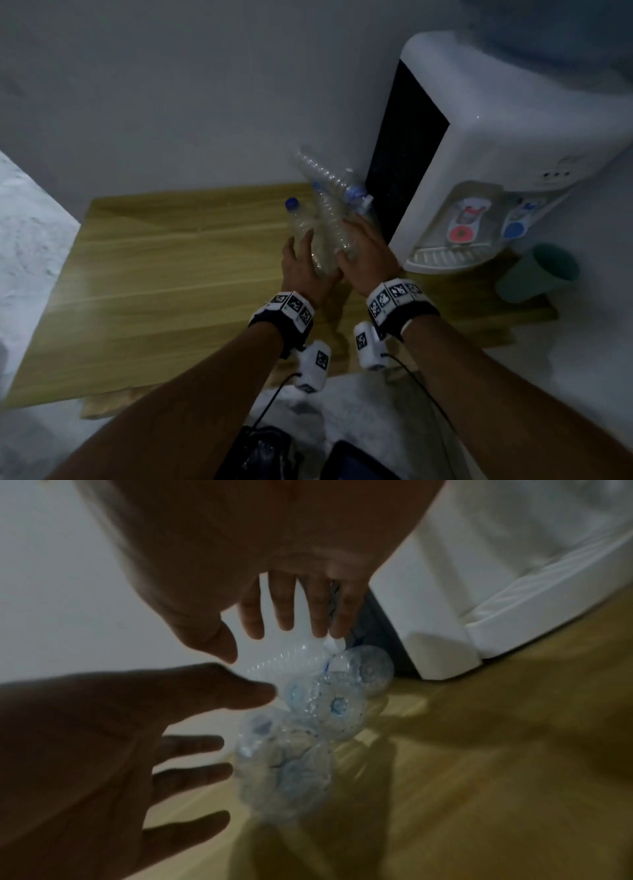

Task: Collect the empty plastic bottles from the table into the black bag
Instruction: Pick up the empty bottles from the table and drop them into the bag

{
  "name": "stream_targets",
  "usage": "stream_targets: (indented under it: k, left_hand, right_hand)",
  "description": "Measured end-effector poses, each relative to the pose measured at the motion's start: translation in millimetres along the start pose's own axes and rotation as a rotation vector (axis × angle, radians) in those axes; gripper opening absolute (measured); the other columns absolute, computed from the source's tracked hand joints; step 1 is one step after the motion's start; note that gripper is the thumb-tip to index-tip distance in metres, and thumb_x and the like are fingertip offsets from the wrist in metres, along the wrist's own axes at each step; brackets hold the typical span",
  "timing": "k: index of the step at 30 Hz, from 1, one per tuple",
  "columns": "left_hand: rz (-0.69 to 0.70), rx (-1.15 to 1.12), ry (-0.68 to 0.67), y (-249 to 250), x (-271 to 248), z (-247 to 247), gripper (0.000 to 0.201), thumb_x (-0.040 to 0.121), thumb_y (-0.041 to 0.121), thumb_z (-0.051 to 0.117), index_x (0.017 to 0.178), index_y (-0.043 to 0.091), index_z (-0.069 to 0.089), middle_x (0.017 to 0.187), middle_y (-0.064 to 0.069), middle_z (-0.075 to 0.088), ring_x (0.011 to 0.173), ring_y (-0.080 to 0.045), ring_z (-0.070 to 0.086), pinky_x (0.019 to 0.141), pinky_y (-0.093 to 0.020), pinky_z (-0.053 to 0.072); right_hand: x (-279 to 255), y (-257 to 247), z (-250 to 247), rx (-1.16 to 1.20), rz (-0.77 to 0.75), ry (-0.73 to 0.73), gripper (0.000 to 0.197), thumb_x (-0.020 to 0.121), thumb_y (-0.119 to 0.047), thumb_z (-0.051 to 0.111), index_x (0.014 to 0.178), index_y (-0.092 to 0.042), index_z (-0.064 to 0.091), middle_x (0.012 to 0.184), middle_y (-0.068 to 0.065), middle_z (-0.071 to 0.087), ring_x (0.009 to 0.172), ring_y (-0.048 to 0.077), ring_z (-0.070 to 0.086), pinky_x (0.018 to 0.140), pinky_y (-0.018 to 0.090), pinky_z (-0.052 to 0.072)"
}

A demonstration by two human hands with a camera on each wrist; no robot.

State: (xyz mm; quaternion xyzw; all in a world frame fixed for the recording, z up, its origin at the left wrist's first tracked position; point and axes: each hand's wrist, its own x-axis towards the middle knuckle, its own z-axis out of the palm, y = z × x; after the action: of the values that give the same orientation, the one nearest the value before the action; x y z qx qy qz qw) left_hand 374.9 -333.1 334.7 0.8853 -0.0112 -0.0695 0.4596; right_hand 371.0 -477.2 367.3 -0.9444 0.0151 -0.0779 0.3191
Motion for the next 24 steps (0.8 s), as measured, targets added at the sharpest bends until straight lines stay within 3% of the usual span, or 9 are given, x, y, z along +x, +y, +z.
stream_targets:
  k: [2, 5, 8, 12, 14, 17, 21, 24]
  left_hand:
    - [-0.011, 0.028, -0.002, 3, 14, 9, 0.109, 0.070, 0.054, 0.077, 0.158, 0.023, 0.020, 0.166, -0.018, 0.006, 0.152, -0.041, 0.014, 0.117, -0.055, 0.033]
    - [0.017, 0.098, -0.047, 4, 25, 12, 0.106, 0.073, 0.050, 0.074, 0.159, 0.020, 0.019, 0.166, -0.015, 0.005, 0.153, -0.043, 0.005, 0.121, -0.055, 0.026]
    - [-0.011, 0.053, -0.035, -13, 32, 3, 0.098, 0.078, 0.035, 0.072, 0.159, 0.028, 0.016, 0.165, -0.015, 0.004, 0.151, -0.042, 0.019, 0.116, -0.054, 0.037]
    - [-0.020, 0.056, -0.037, -35, 20, -19, 0.089, 0.085, 0.024, 0.069, 0.158, 0.035, 0.020, 0.165, -0.013, 0.010, 0.145, -0.037, 0.033, 0.107, -0.037, 0.041]
    - [-0.017, 0.019, -0.011, -40, 7, -33, 0.083, 0.086, 0.028, 0.065, 0.157, 0.036, 0.023, 0.163, -0.011, 0.020, 0.141, -0.033, 0.039, 0.102, -0.032, 0.039]
    - [-0.043, -0.081, 0.005, -49, -21, -56, 0.076, 0.085, 0.036, 0.056, 0.156, 0.035, 0.029, 0.155, -0.007, 0.037, 0.128, -0.021, 0.048, 0.104, -0.041, 0.047]
    - [-0.095, -0.275, 0.045, -64, -81, -90, 0.070, 0.081, 0.042, 0.049, 0.150, 0.043, 0.039, 0.143, 0.013, 0.046, 0.127, -0.015, 0.053, 0.103, -0.047, 0.052]
    - [-0.095, -0.387, 0.076, -77, -140, -112, 0.066, 0.084, 0.029, 0.051, 0.148, 0.040, 0.044, 0.146, 0.017, 0.052, 0.132, -0.010, 0.057, 0.100, -0.033, 0.055]
  right_hand:
    - [22, 9, 10, -0.056, -0.040, -0.040, 0.058, 0.087, -0.034, 0.057, 0.143, -0.025, 0.043, 0.158, -0.002, 0.031, 0.144, 0.021, 0.032, 0.115, 0.041, 0.034]
    - [50, 15, 27, -0.091, -0.050, -0.094, 0.059, 0.090, -0.037, 0.052, 0.146, -0.026, 0.038, 0.161, -0.001, 0.027, 0.145, 0.022, 0.030, 0.117, 0.042, 0.029]
    - [68, 19, 44, -0.169, -0.035, -0.191, 0.060, 0.095, -0.039, 0.047, 0.151, -0.028, 0.029, 0.165, -0.004, 0.011, 0.148, 0.022, 0.023, 0.120, 0.037, 0.021]
    - [63, 26, 60, -0.154, -0.002, -0.236, 0.069, 0.088, -0.036, 0.056, 0.151, -0.035, 0.025, 0.165, -0.012, -0.004, 0.146, 0.026, 0.025, 0.114, 0.041, 0.033]
    - [55, 22, 64, -0.119, 0.010, -0.188, 0.072, 0.084, -0.033, 0.059, 0.149, -0.035, 0.031, 0.165, -0.011, -0.002, 0.147, 0.025, 0.025, 0.113, 0.043, 0.035]
    - [36, 7, 63, -0.086, -0.039, -0.120, 0.071, 0.078, -0.031, 0.062, 0.145, -0.031, 0.040, 0.165, -0.007, 0.008, 0.147, 0.023, 0.025, 0.113, 0.044, 0.034]
    - [-18, -21, 58, 0.025, -0.020, -0.055, 0.069, 0.073, -0.029, 0.063, 0.140, -0.031, 0.047, 0.163, -0.009, 0.020, 0.143, 0.014, 0.032, 0.106, 0.031, 0.040]
    - [-76, -41, 54, 0.131, -0.031, -0.052, 0.069, 0.074, -0.029, 0.061, 0.142, -0.032, 0.045, 0.162, -0.012, 0.021, 0.145, 0.009, 0.029, 0.108, 0.031, 0.040]
